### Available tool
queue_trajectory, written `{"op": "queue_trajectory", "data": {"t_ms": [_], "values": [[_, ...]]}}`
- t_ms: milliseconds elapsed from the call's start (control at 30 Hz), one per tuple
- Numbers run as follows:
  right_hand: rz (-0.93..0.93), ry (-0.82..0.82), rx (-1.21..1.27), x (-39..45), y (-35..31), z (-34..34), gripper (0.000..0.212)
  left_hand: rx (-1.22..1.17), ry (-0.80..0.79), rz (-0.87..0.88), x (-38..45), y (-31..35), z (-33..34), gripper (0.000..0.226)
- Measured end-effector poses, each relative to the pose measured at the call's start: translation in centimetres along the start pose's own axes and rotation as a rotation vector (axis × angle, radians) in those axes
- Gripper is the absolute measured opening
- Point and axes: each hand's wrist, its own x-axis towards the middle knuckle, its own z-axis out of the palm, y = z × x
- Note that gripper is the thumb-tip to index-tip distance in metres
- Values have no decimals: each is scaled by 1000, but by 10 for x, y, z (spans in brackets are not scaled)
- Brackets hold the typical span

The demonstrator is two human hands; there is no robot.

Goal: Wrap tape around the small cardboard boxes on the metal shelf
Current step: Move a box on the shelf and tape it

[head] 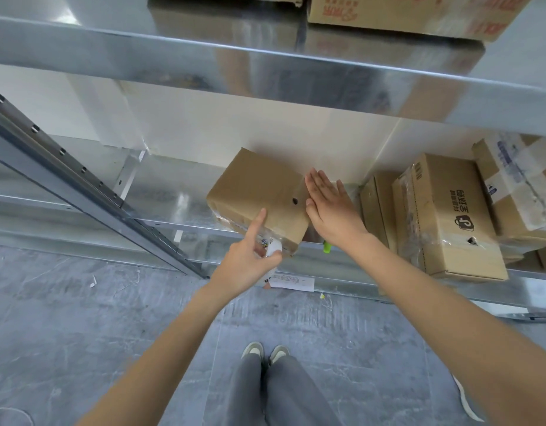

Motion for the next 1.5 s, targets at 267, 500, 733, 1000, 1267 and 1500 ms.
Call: {"op": "queue_trajectory", "data": {"t_ms": [267, 500, 733, 1000, 1267, 1500], "values": [[-102, 32, -82, -14, 0, -1, 51, -176, -210, -48, 17, 2, -44, 68], [-85, -30, -75, -28, -16, -1, 98, -206, -280, -95, 23, 2, -50, 70], [-22, -66, -105, -32, -32, -3, 124, -213, -308, -90, 26, -4, -51, 66], [-173, 77, -127, -46, -55, 9, 73, -203, -316, -92, 29, -2, -56, 66], [-356, 341, -160, -56, -66, 32, 61, -188, -306, -89, 29, -3, -55, 66], [-408, 384, -167, -59, -67, 34, 59, -193, -269, -63, 27, -5, -52, 64]]}}
